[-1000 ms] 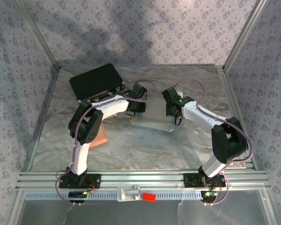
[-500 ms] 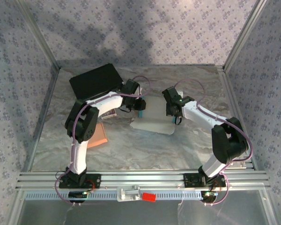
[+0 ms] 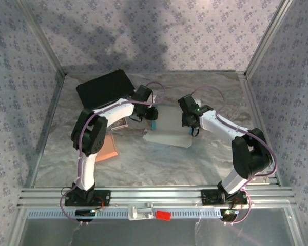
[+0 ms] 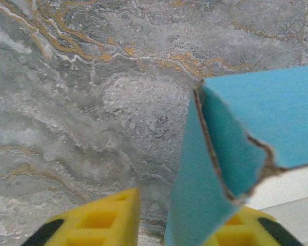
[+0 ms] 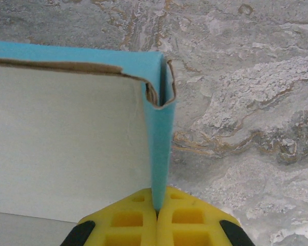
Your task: Fold the paper box
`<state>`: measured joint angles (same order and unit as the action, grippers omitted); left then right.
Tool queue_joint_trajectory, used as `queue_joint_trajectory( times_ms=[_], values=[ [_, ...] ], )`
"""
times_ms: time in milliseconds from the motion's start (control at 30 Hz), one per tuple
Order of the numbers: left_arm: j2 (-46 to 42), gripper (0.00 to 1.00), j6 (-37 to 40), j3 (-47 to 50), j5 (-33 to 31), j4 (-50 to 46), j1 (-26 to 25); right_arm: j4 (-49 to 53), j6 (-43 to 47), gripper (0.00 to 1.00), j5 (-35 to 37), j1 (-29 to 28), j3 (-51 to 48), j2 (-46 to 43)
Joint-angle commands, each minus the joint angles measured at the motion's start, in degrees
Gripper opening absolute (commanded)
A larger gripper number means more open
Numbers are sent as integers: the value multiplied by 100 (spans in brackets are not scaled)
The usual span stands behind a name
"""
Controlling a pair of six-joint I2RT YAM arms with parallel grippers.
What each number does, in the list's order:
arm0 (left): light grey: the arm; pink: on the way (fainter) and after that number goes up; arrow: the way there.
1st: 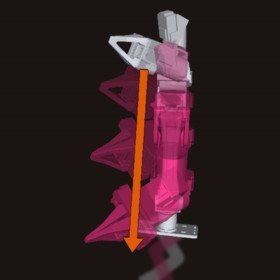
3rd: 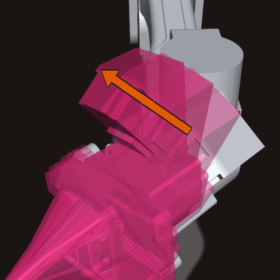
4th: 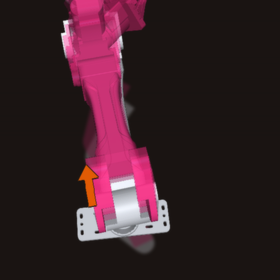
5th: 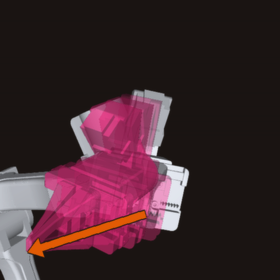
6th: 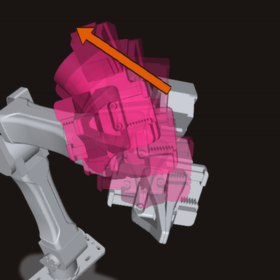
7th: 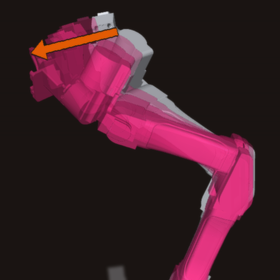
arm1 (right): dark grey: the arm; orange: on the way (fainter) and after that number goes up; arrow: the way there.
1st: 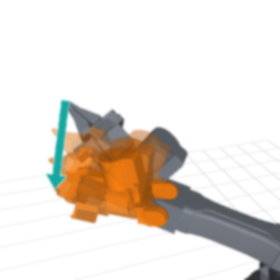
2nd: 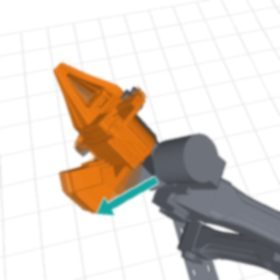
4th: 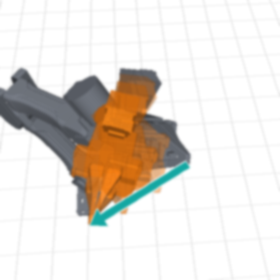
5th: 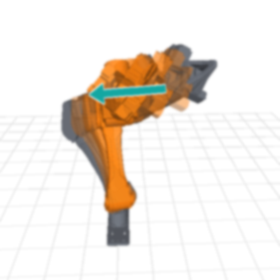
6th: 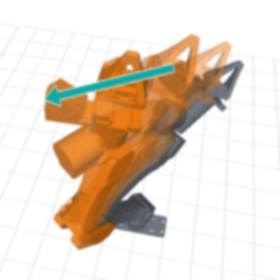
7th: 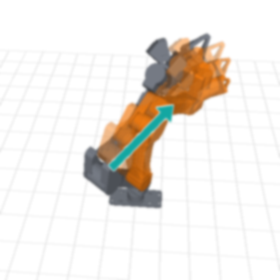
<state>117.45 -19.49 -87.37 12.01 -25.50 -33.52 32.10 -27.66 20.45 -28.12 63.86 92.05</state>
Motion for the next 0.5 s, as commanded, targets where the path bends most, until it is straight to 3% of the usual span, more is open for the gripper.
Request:
queue_joint_trajectory(
  times_ms=[0, 300, 467],
  values=[
    [76, 18, 118, -190, -256, -228, 30, 209, 10, 0, 30, 32, 161, 82],
    [243, 0, 72, -359, -763, -440, -135, 208, -45, 0, 12, 35, 188, 121],
    [308, 0, -170, -536, -1926, -894, -448, 424, -195, 0, -23, 40, 276, 263]
  ],
)
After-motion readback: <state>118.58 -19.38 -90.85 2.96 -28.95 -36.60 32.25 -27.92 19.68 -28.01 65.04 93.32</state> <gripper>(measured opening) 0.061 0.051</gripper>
